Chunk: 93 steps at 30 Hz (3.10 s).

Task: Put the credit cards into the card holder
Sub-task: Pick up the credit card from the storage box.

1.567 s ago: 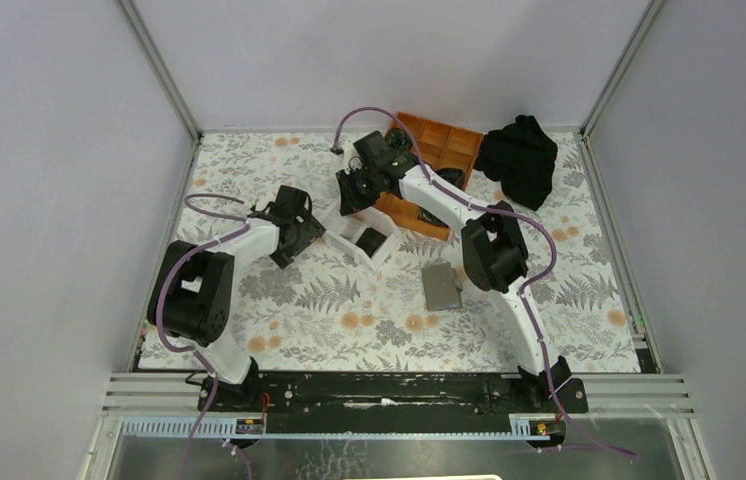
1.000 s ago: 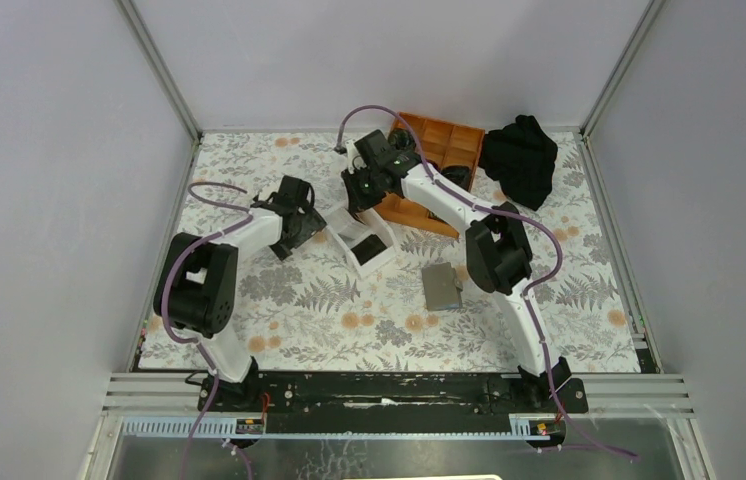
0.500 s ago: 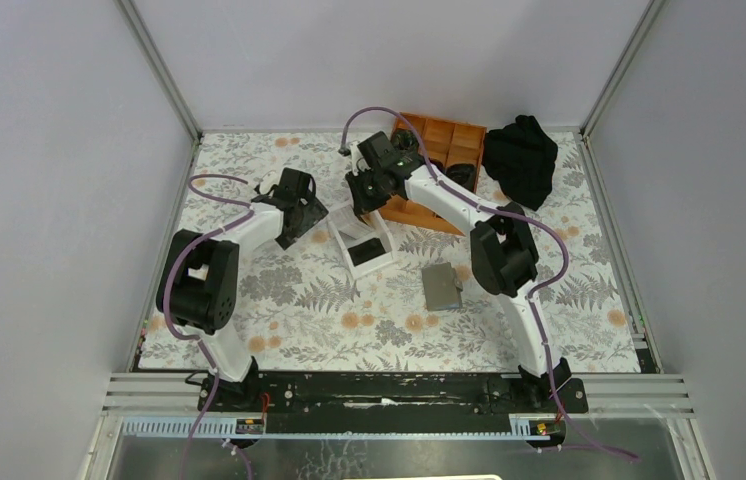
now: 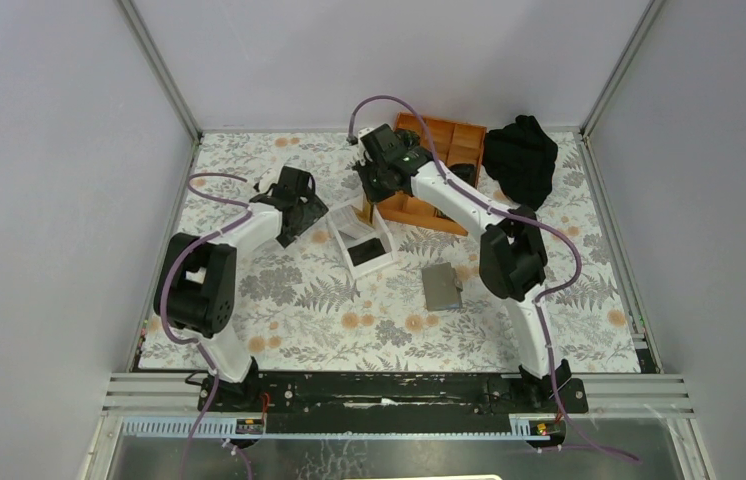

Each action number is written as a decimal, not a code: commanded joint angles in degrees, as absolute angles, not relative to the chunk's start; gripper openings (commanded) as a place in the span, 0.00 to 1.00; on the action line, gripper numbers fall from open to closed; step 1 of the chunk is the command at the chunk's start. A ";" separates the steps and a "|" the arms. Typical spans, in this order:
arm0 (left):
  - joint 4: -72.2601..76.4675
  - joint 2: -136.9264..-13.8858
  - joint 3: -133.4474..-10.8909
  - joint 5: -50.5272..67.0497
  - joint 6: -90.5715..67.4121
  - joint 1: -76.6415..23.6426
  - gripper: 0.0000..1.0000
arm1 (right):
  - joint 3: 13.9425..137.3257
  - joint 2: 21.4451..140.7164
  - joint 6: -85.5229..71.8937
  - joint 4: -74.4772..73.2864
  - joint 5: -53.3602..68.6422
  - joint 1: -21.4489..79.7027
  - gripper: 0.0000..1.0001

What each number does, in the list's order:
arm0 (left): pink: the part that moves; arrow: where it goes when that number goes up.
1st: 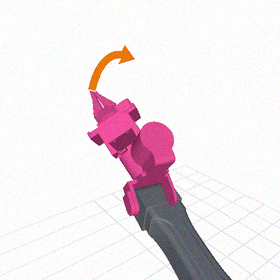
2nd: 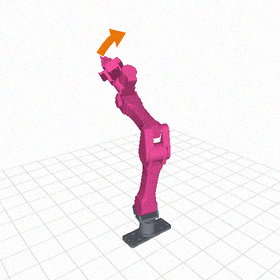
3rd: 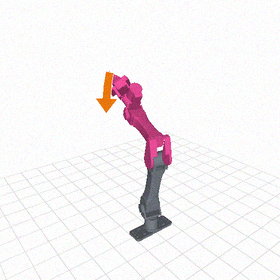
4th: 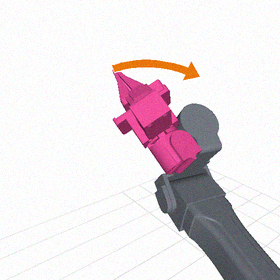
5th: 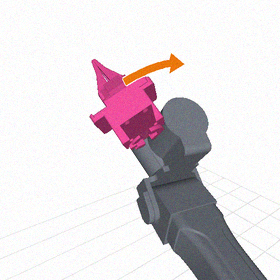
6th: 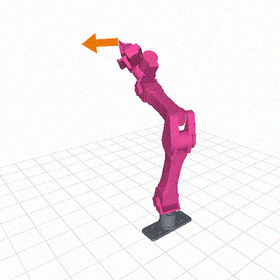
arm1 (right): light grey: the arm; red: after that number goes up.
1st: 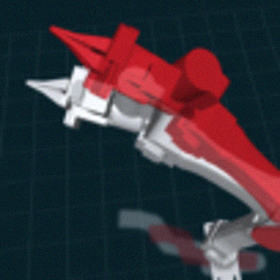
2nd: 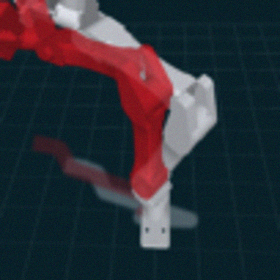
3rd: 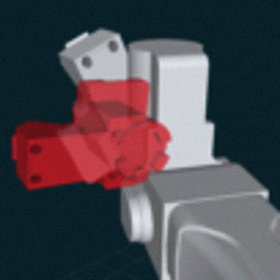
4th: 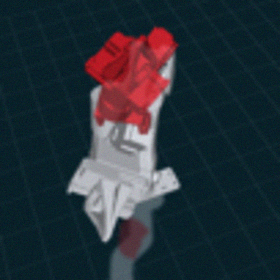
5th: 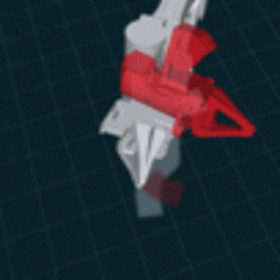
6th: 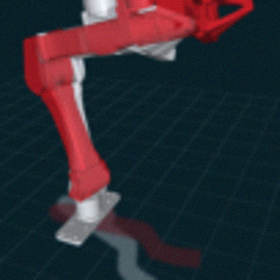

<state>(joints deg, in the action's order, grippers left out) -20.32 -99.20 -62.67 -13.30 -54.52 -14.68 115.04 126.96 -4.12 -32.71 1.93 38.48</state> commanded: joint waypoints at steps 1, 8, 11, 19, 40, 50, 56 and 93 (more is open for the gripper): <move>-17.88 -94.52 -62.31 -14.34 -54.84 -15.07 0.98 | 115.75 121.69 -3.46 -34.07 -3.72 38.87 0.00; -19.73 -86.16 -59.74 -16.66 -53.21 -15.03 0.99 | 115.91 116.59 -3.96 -35.24 -5.35 38.93 0.00; -19.02 -80.13 -57.39 -15.92 -51.38 -15.03 0.99 | 114.88 112.99 -4.92 -36.05 -3.42 38.89 0.00; -5.50 -63.27 -46.19 0.04 -42.24 -14.99 0.97 | 110.51 102.74 -6.90 -41.75 7.07 38.80 0.00; 17.07 -53.53 -33.39 49.52 -43.10 -15.01 0.92 | 88.67 84.20 -16.84 -39.12 36.82 38.64 0.00; 24.77 -53.82 -29.18 55.01 -48.59 -15.16 0.86 | 86.87 86.05 -19.29 -35.92 44.78 35.91 0.00; 25.56 -55.06 -29.48 56.01 -48.88 -15.36 0.84 | 86.44 88.41 -19.87 -34.11 48.89 35.18 0.00; 32.47 -65.36 -30.25 58.47 -51.36 -18.63 0.00 | 83.26 98.60 -19.42 -27.90 60.29 29.54 0.05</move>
<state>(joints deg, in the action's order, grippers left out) 26.17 -64.69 -29.43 56.95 -50.59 -18.33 83.11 98.48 -19.05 -30.37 58.15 29.93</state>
